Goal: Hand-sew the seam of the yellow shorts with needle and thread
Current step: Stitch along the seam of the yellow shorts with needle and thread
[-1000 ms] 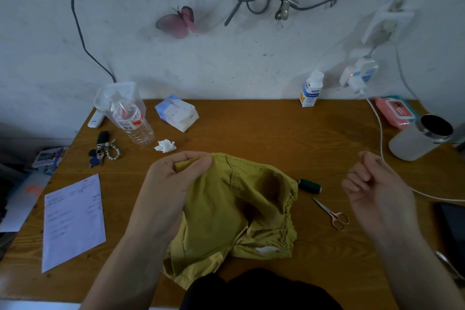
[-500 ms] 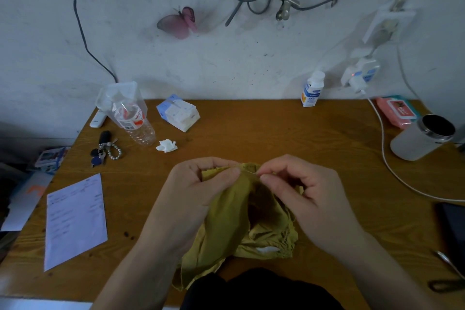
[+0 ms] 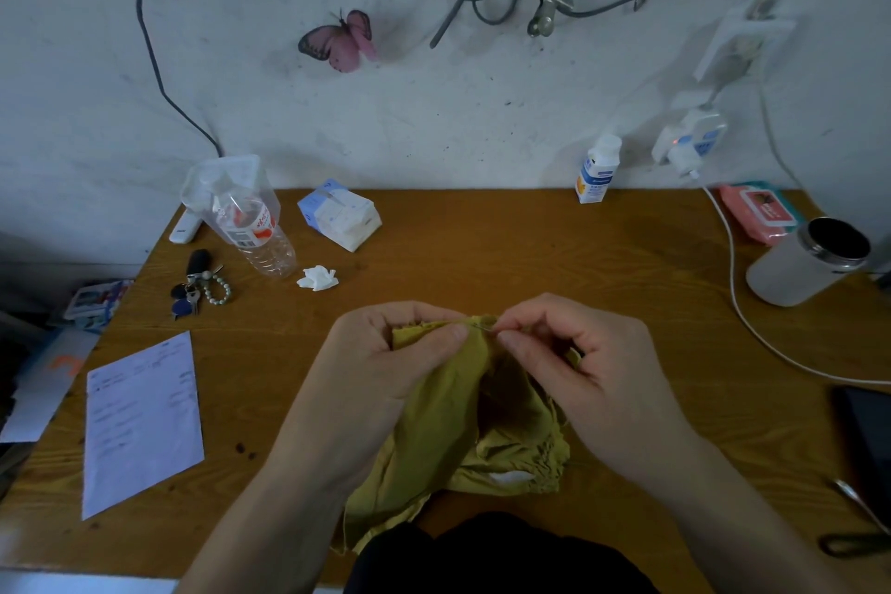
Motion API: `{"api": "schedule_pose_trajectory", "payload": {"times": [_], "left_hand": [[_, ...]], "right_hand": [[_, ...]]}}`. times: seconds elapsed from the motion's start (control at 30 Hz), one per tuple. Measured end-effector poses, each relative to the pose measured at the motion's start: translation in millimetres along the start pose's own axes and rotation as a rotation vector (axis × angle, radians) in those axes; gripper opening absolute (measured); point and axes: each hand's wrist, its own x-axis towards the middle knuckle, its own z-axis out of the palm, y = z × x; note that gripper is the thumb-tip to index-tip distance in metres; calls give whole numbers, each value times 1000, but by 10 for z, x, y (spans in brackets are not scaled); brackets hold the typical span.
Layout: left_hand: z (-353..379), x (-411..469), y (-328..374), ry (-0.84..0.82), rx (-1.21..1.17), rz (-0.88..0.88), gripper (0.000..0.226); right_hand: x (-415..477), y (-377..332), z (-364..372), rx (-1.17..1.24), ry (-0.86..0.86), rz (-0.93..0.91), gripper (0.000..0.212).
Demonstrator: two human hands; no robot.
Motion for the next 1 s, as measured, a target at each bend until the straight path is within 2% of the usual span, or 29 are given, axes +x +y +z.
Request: {"api": "schedule_pose_trajectory", "payload": {"times": [0.33, 0.43, 0.5, 0.67, 0.77, 0.87, 1.0], "left_hand": [[-16, 9, -18, -6, 42, -2, 18], [-8, 6, -23, 3, 118, 28, 12], [-8, 11, -35, 12, 197, 58, 18], [-8, 20, -47, 19, 343, 106, 19], [-7, 19, -54, 12, 390, 133, 17], [-1, 24, -65, 25, 419, 141, 15], [51, 52, -120, 143, 466, 155, 13]], "right_hand": [[20, -4, -26, -32, -35, 4, 12], [24, 1, -33, -66, -53, 15, 11], [31, 22, -48, -53, -87, 67, 9], [53, 38, -118, 104, -300, 294, 27], [54, 5, -130, 192, -370, 340, 21], [30, -29, -106, 179, -327, 343, 25], [-14, -56, -44, -27, -197, 274, 18]]}}
